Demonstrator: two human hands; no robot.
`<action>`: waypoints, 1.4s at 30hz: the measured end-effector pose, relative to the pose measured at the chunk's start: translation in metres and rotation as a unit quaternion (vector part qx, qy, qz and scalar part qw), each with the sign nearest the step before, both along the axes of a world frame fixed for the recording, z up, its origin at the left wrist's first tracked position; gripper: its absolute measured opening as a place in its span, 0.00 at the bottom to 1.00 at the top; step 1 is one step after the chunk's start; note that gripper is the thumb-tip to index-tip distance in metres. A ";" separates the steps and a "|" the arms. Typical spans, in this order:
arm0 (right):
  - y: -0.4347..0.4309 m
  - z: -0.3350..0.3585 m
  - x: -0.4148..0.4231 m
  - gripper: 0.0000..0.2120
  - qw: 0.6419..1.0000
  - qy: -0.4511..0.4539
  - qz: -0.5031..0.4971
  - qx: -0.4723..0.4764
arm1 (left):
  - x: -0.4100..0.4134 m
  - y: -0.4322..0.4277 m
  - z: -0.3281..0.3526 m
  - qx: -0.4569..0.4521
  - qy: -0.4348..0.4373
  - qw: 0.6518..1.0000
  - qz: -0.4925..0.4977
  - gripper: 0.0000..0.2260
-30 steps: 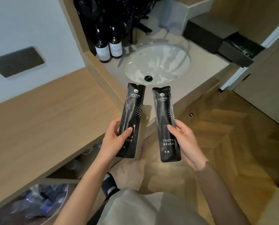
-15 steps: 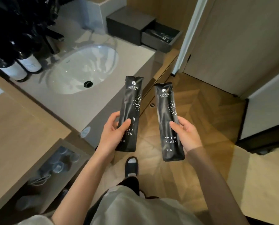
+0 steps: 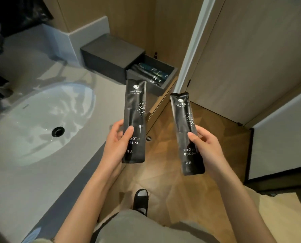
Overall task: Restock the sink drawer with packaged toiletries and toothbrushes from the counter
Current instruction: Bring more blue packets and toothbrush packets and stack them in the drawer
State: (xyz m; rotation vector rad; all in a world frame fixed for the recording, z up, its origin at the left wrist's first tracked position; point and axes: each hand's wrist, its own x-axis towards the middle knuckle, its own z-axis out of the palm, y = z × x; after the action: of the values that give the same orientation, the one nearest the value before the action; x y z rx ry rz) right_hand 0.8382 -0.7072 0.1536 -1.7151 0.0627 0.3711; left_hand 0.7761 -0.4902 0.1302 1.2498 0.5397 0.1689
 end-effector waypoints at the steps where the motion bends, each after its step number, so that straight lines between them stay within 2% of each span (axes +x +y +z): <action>1: 0.002 0.003 0.022 0.12 1.000 -0.011 0.001 -0.003 | 0.020 0.004 0.002 -0.002 -0.005 1.000 0.012 0.11; 5: 0.009 0.010 0.101 0.15 0.999 -0.043 0.004 -0.026 | 0.091 0.018 0.015 -0.005 -0.017 0.999 0.048 0.09; 10: 0.025 0.010 0.189 0.19 0.998 -0.022 0.049 -0.032 | 0.154 0.033 0.021 0.014 -0.010 0.997 0.081 0.08; 16: 0.055 -0.005 0.294 0.22 0.985 -0.012 0.157 -0.066 | 0.205 0.036 0.012 0.026 0.009 0.988 0.155 0.08; 23: 0.095 -0.016 0.398 0.22 0.940 0.056 0.329 -0.070 | 0.264 0.016 0.009 0.010 0.023 0.950 0.310 0.07; 26: 0.110 -0.025 0.424 0.23 0.912 0.075 0.396 -0.080 | 0.284 0.000 0.010 -0.009 0.034 0.924 0.380 0.12; 28: 0.120 -0.030 0.436 0.24 0.895 0.072 0.431 -0.093 | 0.292 -0.012 0.008 -0.017 0.043 0.914 0.404 0.16; 30: 0.130 -0.037 0.444 0.24 0.883 0.050 0.453 -0.113 | 0.296 -0.024 0.010 -0.017 0.058 0.905 0.421 0.16; 35: 0.149 -0.049 0.449 0.25 0.866 0.028 0.481 -0.130 | 0.297 -0.046 0.011 0.014 0.082 0.891 0.446 0.10; 42: 0.166 -0.057 0.444 0.25 0.866 0.046 0.484 -0.120 | 0.292 -0.057 0.011 -0.002 0.084 0.866 0.493 0.11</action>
State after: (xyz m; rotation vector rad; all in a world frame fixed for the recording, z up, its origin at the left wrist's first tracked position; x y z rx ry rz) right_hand 1.2824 -0.5413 0.0970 -1.8690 -0.7429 1.2266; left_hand 1.0686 -0.5476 0.1409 0.8796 1.3051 0.9232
